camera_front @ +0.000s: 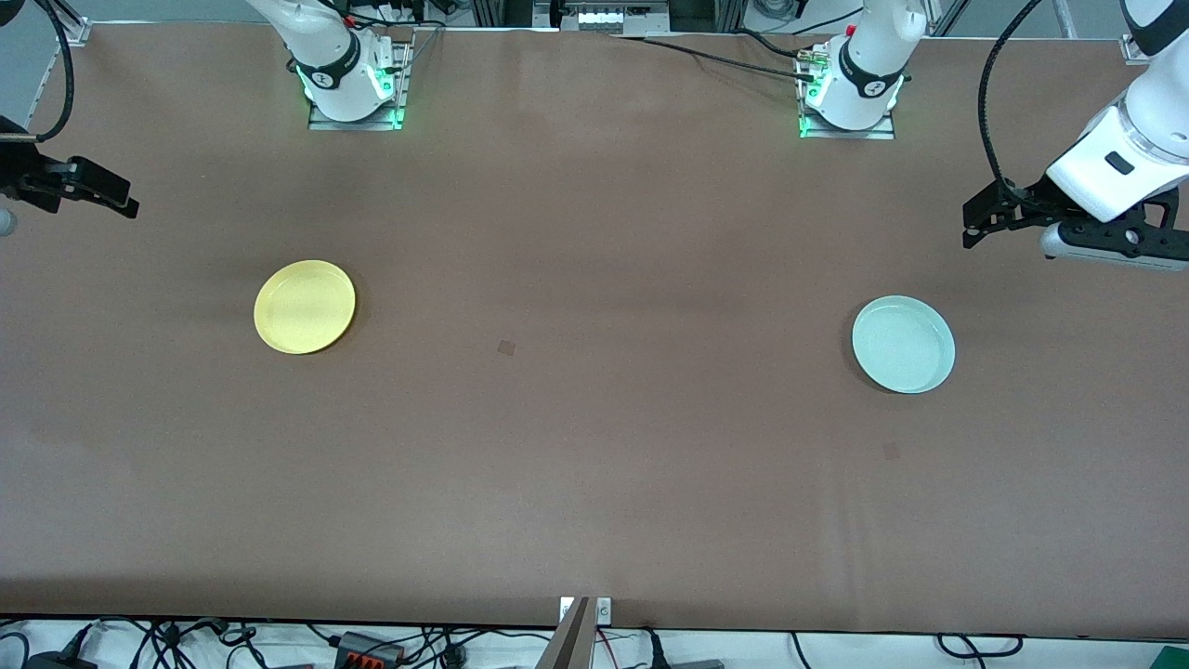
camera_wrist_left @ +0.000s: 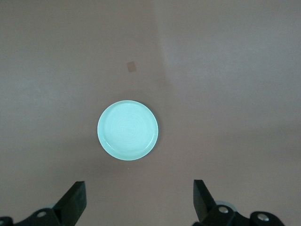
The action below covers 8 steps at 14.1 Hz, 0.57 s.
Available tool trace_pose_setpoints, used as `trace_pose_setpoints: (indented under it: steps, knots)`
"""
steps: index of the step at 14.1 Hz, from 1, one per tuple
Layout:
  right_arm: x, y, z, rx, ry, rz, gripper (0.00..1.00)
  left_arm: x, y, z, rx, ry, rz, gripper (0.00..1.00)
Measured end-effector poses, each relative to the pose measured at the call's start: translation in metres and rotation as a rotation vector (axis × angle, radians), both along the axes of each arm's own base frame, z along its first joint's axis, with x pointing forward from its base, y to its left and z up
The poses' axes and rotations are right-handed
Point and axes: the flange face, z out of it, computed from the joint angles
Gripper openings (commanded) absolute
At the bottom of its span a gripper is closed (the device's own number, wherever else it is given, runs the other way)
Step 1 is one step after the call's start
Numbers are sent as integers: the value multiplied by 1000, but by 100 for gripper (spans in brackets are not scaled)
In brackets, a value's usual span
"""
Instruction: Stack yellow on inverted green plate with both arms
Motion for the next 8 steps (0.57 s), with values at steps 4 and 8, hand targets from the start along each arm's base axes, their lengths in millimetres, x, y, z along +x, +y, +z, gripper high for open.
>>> trace_pose_setpoints:
  steps: [4,8]
  knots:
    - [5,0,-12,2,24,4,100,4,4,-1,2,65,7,100]
    - [4,0,-20,5,40,15,100,29,7,-10,0,103,13,100]
